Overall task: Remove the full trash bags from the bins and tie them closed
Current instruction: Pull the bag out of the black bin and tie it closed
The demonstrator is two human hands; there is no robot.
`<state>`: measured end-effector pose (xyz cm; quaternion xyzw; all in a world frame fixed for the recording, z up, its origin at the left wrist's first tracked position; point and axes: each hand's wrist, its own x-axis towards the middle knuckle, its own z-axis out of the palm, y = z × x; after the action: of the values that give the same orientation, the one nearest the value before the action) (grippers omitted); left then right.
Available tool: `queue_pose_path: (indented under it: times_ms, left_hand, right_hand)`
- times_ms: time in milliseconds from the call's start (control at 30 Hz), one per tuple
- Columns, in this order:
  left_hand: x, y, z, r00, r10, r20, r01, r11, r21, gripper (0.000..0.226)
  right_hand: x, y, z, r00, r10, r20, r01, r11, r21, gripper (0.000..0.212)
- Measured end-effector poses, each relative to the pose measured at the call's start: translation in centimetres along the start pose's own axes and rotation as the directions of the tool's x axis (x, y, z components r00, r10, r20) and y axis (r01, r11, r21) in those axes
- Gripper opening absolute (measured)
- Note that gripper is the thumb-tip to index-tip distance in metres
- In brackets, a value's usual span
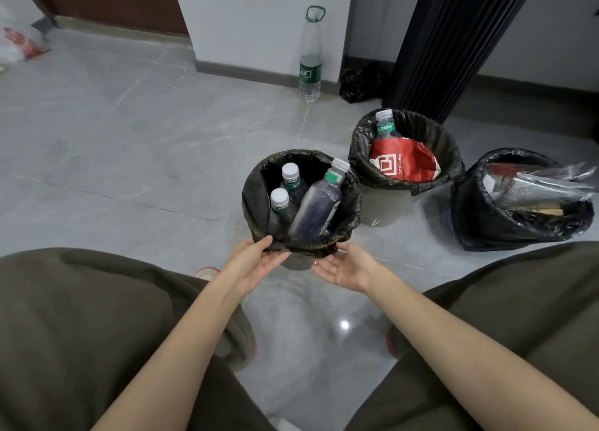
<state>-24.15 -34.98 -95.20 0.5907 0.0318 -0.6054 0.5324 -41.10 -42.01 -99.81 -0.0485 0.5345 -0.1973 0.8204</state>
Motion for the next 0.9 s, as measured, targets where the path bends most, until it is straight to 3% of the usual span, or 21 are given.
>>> queue_pose_path:
  times_ms: [200, 267, 333, 400, 500, 633, 833, 900]
  left_hand:
    - [-0.3, 0.5, 0.0, 0.997, -0.005, 0.072, 0.008, 0.999, -0.032, 0.007]
    - [-0.1, 0.7, -0.2, 0.994, -0.028, 0.103, 0.035, 0.997, -0.075, 0.007]
    - [-0.2, 0.9, -0.3, 0.993, -0.021, 0.112, 0.027, 0.998, -0.057, 0.007]
    - [-0.5, 1.1, -0.1, 0.992, 0.002, 0.128, 0.001, 1.000, -0.023, 0.010]
    - [-0.9, 1.4, 0.3, 0.992, 0.019, 0.128, -0.019, 1.000, -0.006, 0.020]
    - [-0.8, 1.9, 0.5, 0.997, 0.033, 0.075, -0.046, 0.982, 0.185, 0.030]
    - [1.0, 3.9, 0.2, 0.969, 0.182, -0.170, -0.096, 0.904, 0.417, 0.028]
    - [1.7, 4.9, 0.4, 0.948, 0.248, -0.198, -0.129, 0.871, 0.474, 0.031]
  right_hand:
    - [-0.7, -0.8, -0.8, 0.986, -0.118, -0.121, 0.125, 0.991, 0.050, 0.015]
    - [-1.0, -1.2, -0.9, 0.956, -0.243, -0.164, 0.251, 0.967, 0.030, 0.017]
    - [-1.7, -1.7, -0.6, 0.876, -0.441, -0.195, 0.436, 0.897, -0.074, 0.022]
    - [-2.9, -2.5, 0.1, 0.776, -0.622, -0.109, 0.591, 0.776, -0.218, 0.023]
    - [-4.6, -4.2, 0.9, 0.687, -0.721, 0.090, 0.707, 0.636, -0.310, 0.014]
    - [-5.9, -5.3, 0.5, 0.676, -0.719, 0.161, 0.712, 0.582, -0.393, 0.012]
    - [-5.2, -6.3, 0.2, 0.611, -0.791, -0.040, 0.648, 0.528, -0.548, 0.008]
    - [-4.3, -7.3, 0.7, 0.604, -0.794, -0.066, 0.613, 0.516, -0.598, 0.023]
